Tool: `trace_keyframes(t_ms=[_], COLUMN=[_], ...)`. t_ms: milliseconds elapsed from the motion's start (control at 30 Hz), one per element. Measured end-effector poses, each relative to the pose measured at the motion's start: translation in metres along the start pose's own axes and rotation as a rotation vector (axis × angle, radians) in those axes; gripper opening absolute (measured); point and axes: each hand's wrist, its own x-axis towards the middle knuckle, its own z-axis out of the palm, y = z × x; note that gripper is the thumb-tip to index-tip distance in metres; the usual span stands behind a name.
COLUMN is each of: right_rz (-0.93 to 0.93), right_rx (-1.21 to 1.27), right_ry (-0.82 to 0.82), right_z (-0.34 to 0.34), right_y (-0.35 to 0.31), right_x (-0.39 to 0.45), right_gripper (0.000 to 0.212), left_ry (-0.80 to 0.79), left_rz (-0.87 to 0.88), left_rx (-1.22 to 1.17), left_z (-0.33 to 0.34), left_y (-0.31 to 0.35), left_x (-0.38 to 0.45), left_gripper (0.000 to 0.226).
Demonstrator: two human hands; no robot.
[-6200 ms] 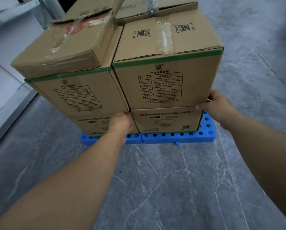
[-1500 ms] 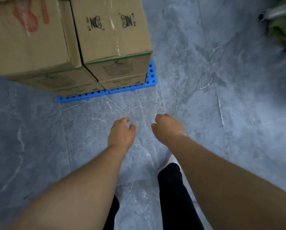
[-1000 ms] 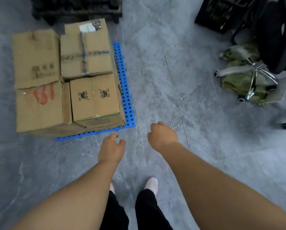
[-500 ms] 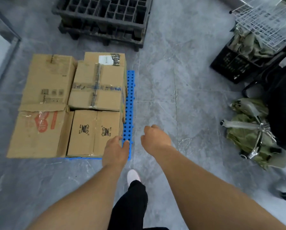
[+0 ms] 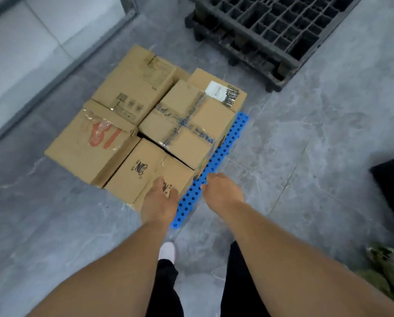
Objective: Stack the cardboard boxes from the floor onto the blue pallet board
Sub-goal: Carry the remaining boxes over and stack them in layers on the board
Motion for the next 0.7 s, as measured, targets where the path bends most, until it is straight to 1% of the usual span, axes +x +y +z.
trace_keyframes(t_ms=[67,200,333,467,600,700], right_rz=[-0.072,-0.237,-0.339,-0.394,-0.403,-0.395], right_rx=[-0.053,-0.157,-0.232,-0.298,-0.331,-0.361], right_ry=[-0.004,-0.004,-0.002,-0.044,-0.056,-0.096], right_z=[-0.005,-0.009,-0.004,0.011,0.038,0.070], right_y=[0.010,0.030,0.047,0.059,0.074,0.088], right_x=[0.012,0.024,0.029,0.027,0.041,0.061], right_gripper=[0.028,0.036,0.036,0.034,0.032,0.021], left_ry=[0.074,0.189,0.254,0.318,0.418,0.450], left_rz=[-0.053,-0.228,-0.322,-0.344,-0.393,-0.486], left_rx=[-0.060,-0.165,-0.306,-0.333,-0.414,-0.487], left_z=[0.008,0.032,0.060,0.084,0.118,0.147], left_y=[0.004,0.006,0.004,-0.013,-0.050,-0.081], left_x=[-0.005,-0.023,-0.042,-0.065,-0.076,-0.073], left_gripper=[0.050,0.055,0.055,0.052,0.045,0.049])
